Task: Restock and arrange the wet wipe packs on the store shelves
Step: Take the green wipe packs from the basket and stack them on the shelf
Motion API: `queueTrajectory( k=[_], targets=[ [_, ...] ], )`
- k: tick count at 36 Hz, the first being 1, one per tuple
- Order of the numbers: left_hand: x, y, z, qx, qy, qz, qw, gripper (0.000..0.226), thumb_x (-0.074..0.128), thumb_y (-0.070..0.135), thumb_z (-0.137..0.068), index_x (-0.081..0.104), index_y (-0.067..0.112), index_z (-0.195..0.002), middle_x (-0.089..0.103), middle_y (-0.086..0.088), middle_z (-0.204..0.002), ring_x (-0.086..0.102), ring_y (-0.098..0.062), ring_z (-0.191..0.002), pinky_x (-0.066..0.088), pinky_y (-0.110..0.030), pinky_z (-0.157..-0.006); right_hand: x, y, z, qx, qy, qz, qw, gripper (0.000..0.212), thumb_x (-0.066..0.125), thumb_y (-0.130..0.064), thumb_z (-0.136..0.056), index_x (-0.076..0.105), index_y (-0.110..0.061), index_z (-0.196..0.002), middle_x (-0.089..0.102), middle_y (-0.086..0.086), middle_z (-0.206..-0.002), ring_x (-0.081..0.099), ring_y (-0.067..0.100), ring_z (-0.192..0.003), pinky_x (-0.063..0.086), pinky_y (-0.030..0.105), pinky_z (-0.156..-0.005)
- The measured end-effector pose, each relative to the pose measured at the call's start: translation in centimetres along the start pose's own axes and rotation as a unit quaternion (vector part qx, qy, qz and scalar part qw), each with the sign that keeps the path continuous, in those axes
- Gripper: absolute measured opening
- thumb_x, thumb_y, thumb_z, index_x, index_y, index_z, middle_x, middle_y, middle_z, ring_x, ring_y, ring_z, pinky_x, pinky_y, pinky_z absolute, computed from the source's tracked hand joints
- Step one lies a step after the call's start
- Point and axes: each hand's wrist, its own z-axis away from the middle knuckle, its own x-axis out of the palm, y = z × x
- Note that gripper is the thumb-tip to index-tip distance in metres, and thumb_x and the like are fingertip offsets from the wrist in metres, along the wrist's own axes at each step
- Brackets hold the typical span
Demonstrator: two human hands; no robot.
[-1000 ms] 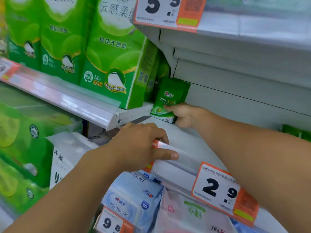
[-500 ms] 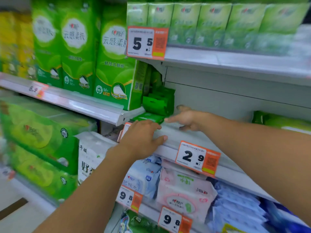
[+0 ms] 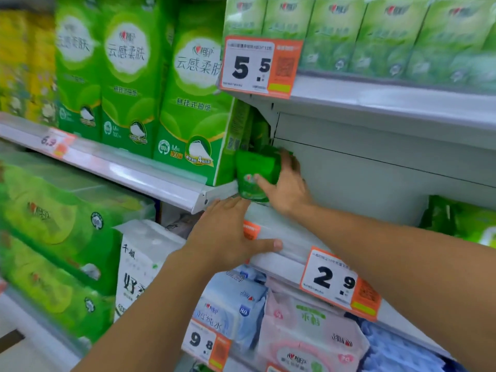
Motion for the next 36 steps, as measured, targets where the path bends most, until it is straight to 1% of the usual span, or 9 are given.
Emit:
queueTrajectory(
  k=[4, 8, 14, 20, 24, 26, 32, 34, 36],
  targets=[
    [0.9, -1.5, -0.8, 0.002, 0.02, 0.011, 1.0, 0.112, 0.051, 0.094, -0.056, 0.039, 0.028, -0.146, 0.041, 0.008, -0.149, 0.035, -0.014, -0.136, 0.026, -0.03, -0.114, 1.5, 0.1, -5.0, 0.167, 0.001, -0.1, 0.981, 0.101, 0.062, -0.059, -0.088, 0.003, -0.017, -0.158, 0.02, 0.015, -0.159, 0.038, 0.041, -0.138, 0.035, 0.047, -0.113],
    [1.9, -2.6, -1.7, 0.032, 0.043, -0.021, 0.998, 0.118, 0.032, 0.102, -0.048, 0.045, 0.031, -0.142, 0.042, 0.013, -0.147, 0.035, -0.01, -0.135, 0.026, -0.026, -0.114, 4.1, 1.0, -7.7, 0.293, -0.023, -0.193, 0.936, 0.107, 0.049, -0.07, -0.089, 0.001, -0.003, -0.157, 0.02, 0.017, -0.162, 0.03, 0.036, -0.145, 0.028, 0.045, -0.117],
    [2.2, -3.0, -2.3, 0.046, 0.045, -0.043, 0.997, 0.13, 0.013, 0.107, -0.039, 0.044, 0.032, -0.142, 0.044, 0.014, -0.145, 0.036, -0.011, -0.134, 0.028, -0.03, -0.115, 5.0, 2.4, -9.6, 0.282, -0.041, -0.21, 0.935, 0.102, 0.029, -0.084, -0.084, 0.034, -0.007, -0.152, 0.043, 0.016, -0.151, 0.054, 0.034, -0.127, 0.044, 0.043, -0.108],
    [2.0, -3.0, -2.4, 0.055, 0.046, -0.048, 0.996, 0.13, 0.012, 0.107, -0.039, 0.042, 0.034, -0.142, 0.043, 0.013, -0.147, 0.036, -0.01, -0.134, 0.026, -0.029, -0.116, 2.8, 2.2, -7.9, 0.274, -0.125, -0.285, 0.91, 0.08, 0.045, -0.081, -0.083, 0.059, -0.016, -0.128, 0.067, 0.009, -0.124, 0.067, 0.026, -0.104, 0.051, 0.042, -0.098],
    [1.9, -2.8, -2.1, 0.052, 0.047, -0.052, 0.996, 0.127, 0.011, 0.107, -0.042, 0.045, 0.034, -0.139, 0.048, 0.012, -0.142, 0.04, -0.011, -0.131, 0.027, -0.03, -0.115, 1.8, 2.1, -7.3, 0.272, -0.131, -0.264, 0.916, 0.087, 0.052, -0.082, -0.078, 0.053, -0.017, -0.137, 0.06, 0.009, -0.135, 0.06, 0.027, -0.108, 0.049, 0.046, -0.098],
    [1.8, -2.8, -1.9, 0.049, 0.047, -0.055, 0.996, 0.126, 0.013, 0.107, -0.043, 0.046, 0.033, -0.139, 0.048, 0.01, -0.143, 0.04, -0.012, -0.132, 0.027, -0.031, -0.116, 1.4, 1.9, -7.0, 0.279, -0.132, -0.237, 0.921, 0.099, 0.054, -0.083, -0.075, 0.043, -0.016, -0.146, 0.048, 0.008, -0.149, 0.053, 0.032, -0.123, 0.047, 0.048, -0.099],
    [0.9, -1.9, -1.4, 0.065, 0.022, -0.051, 0.996, 0.118, 0.023, 0.101, -0.048, 0.045, 0.033, -0.142, 0.045, 0.011, -0.148, 0.034, -0.008, -0.138, 0.012, -0.029, -0.119, -0.1, 1.4, -5.7, 0.291, -0.145, -0.231, 0.917, 0.099, 0.059, -0.076, -0.079, 0.031, -0.016, -0.152, 0.034, 0.008, -0.158, 0.04, 0.037, -0.137, 0.043, 0.052, -0.101],
    [0.8, -1.7, -1.2, 0.08, 0.029, -0.034, 0.996, 0.108, 0.033, 0.1, -0.052, 0.053, 0.033, -0.134, 0.054, 0.01, -0.138, 0.043, -0.011, -0.13, 0.023, -0.03, -0.116, -1.0, 1.0, -4.7, 0.276, -0.149, -0.217, 0.924, 0.097, 0.063, -0.073, -0.079, 0.033, -0.016, -0.151, 0.036, 0.006, -0.156, 0.041, 0.036, -0.136, 0.043, 0.049, -0.098],
    [1.0, -1.4, -1.0, 0.094, 0.045, 0.0, 0.995, 0.088, 0.053, 0.09, -0.061, 0.06, 0.03, -0.125, 0.061, 0.008, -0.125, 0.052, -0.014, -0.119, 0.039, -0.03, -0.105, -2.7, 0.2, -3.0, 0.218, -0.126, -0.175, 0.952, 0.072, 0.066, -0.059, -0.086, 0.048, -0.014, -0.139, 0.05, 0.007, -0.144, 0.05, 0.03, -0.125, 0.046, 0.036, -0.09]
  ],
)
